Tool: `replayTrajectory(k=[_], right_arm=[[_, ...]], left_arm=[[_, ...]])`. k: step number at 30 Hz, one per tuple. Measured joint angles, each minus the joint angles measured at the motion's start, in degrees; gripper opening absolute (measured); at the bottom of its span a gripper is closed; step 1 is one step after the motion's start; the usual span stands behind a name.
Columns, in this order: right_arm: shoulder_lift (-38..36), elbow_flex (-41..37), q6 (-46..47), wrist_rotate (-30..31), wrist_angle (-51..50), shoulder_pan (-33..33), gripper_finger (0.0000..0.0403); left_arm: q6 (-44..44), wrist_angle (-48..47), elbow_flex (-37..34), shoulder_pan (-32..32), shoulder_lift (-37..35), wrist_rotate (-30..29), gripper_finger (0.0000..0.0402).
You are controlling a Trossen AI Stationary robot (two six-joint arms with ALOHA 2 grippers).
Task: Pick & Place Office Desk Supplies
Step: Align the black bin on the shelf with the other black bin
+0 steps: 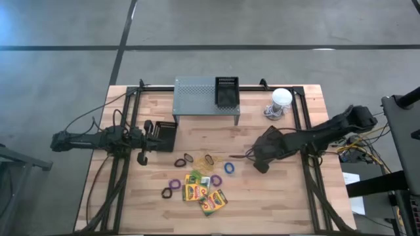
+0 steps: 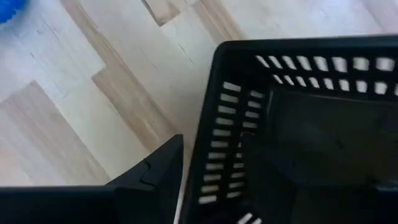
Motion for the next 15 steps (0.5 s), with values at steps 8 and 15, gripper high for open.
replayTrajectory(k=[8, 15], right_arm=[[6.43, 0.22, -0.68, -2.03, 1.98, -0.02, 0.0209], [7.93, 0.39, -0.37, -2.79, 2.61, -0.09, 0.0183]], left_arm=[[-0.02, -0.02, -0.02, 0.01, 0.02, 0.00, 0.0019], [-0.02, 0.00, 0.01, -0.01, 0.00, 0.00, 0.0019]])
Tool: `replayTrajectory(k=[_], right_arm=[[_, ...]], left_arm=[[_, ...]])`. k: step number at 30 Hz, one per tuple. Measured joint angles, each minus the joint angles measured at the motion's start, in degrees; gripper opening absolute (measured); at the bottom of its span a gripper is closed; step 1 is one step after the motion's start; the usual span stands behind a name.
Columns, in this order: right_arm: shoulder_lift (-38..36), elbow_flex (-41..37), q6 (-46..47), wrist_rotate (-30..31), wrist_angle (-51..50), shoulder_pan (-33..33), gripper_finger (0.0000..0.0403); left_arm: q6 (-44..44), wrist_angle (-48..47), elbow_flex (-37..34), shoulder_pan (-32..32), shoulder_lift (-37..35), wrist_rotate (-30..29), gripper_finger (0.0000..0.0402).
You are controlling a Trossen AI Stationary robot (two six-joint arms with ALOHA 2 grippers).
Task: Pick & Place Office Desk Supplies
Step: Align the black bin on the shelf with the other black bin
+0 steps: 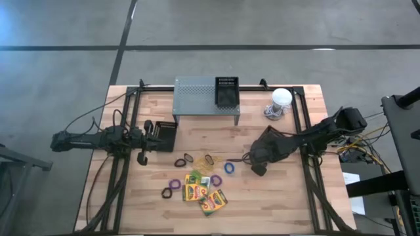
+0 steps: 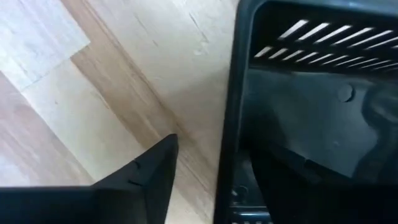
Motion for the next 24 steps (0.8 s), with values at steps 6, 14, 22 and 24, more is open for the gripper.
replayTrajectory(k=[6, 14, 22, 24], right_arm=[[-3.10, -0.26, -0.96, -0.95, 0.04, -0.02, 0.0088], [-10.34, 1.50, -1.90, -1.22, -0.10, 0.45, 0.0012], [-8.86, 14.37, -7.13, -4.72, -0.22, 7.84, 0.0009], [-5.91, 20.51, -11.30, -4.76, 0.04, 10.66, 0.0008]], left_arm=[[0.01, 0.00, -0.01, 0.02, 0.03, -0.01, 0.0019], [0.02, -0.01, -0.02, 0.01, 0.02, -0.01, 0.0019], [0.00, 0.00, -0.02, 0.00, 0.00, 0.00, 0.0019], [0.00, -0.02, 0.00, 0.01, 0.00, -0.01, 0.0019]])
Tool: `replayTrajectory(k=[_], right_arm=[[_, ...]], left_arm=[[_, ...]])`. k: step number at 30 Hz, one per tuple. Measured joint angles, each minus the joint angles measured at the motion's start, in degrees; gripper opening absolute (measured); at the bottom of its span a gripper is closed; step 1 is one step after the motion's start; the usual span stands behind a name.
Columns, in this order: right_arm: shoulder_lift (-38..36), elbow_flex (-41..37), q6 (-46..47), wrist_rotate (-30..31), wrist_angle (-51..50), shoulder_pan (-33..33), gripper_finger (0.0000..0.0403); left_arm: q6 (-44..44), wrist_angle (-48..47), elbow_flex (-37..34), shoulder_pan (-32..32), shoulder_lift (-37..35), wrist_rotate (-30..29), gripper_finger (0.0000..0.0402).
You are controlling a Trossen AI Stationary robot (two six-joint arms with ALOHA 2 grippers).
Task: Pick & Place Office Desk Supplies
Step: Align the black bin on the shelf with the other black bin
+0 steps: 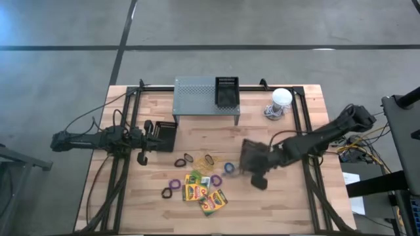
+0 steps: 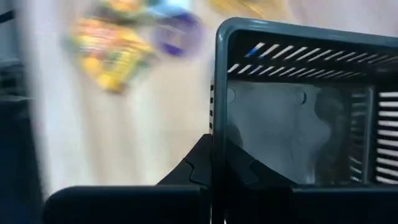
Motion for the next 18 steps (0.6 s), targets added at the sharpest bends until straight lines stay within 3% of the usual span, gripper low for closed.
replayTrajectory(k=[4, 8, 13, 18], right_arm=[[7.63, 13.34, -11.97, 0.27, 2.56, 2.27, 0.0008], [16.13, 26.49, -27.24, 0.29, 3.83, -1.13, 0.0008], [25.46, 41.97, -39.92, -1.29, -2.09, -11.92, 0.0008], [33.35, 54.83, -46.76, -3.70, -10.93, -24.07, 0.0008]], left_arm=[[0.02, 0.01, -0.02, 0.00, 0.00, 0.00, 0.0019], [0.01, 0.02, -0.02, 0.00, 0.00, 0.00, 0.0019], [0.02, 0.00, -0.02, 0.01, 0.00, 0.01, 0.0019], [0.01, 0.02, -0.01, 0.00, 0.00, 0.01, 0.0019]])
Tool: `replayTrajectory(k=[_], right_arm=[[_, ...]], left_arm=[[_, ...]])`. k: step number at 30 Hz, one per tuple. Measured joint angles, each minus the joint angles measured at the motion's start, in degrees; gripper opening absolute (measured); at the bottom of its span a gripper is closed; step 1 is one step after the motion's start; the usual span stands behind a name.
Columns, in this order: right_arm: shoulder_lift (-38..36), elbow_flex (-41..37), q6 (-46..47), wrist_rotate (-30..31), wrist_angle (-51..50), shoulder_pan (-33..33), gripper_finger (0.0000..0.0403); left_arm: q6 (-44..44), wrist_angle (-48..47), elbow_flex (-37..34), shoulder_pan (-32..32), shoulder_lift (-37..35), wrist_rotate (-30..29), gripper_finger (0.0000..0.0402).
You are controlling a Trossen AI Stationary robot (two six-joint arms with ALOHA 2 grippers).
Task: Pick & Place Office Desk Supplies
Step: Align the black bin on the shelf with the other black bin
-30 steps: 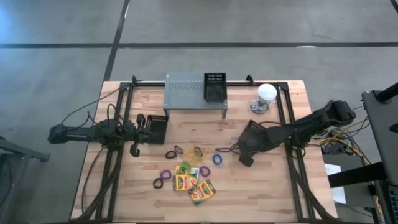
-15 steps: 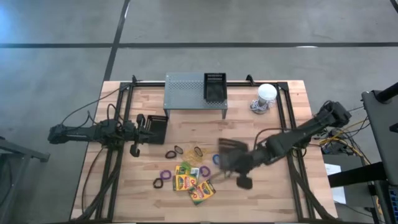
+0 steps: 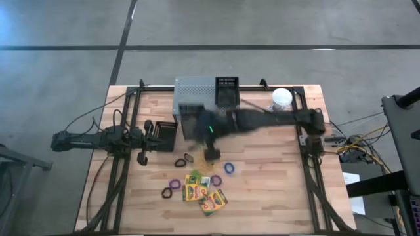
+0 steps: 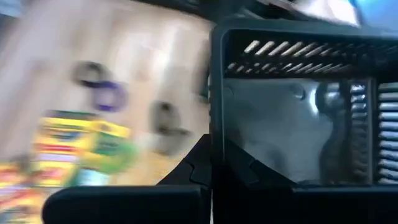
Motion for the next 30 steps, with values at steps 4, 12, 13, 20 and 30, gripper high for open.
replayTrajectory(k=[4, 12, 13, 20, 30], right_arm=[[5.74, 8.59, -0.67, -3.84, -9.18, -7.43, 0.0008], [13.29, 18.05, -1.11, -4.56, -17.84, -11.35, 0.0008], [13.85, 18.81, -0.68, -4.56, -18.63, -11.33, 0.0008], [14.86, 19.52, 0.16, 1.91, -20.39, -11.42, 0.0008], [14.80, 19.48, 0.01, 8.98, -20.82, -12.35, 0.0029]], left_arm=[[0.01, 0.00, 0.01, -0.01, 0.00, -0.02, 0.0019], [0.00, 0.00, 0.01, -0.01, 0.01, -0.01, 0.0019], [0.01, 0.00, 0.01, 0.01, 0.07, 0.00, 0.0019], [-0.01, -0.02, -0.01, 0.01, 0.37, 0.00, 0.0019], [0.00, -0.02, 0.00, 0.00, 0.37, 0.00, 0.0019]])
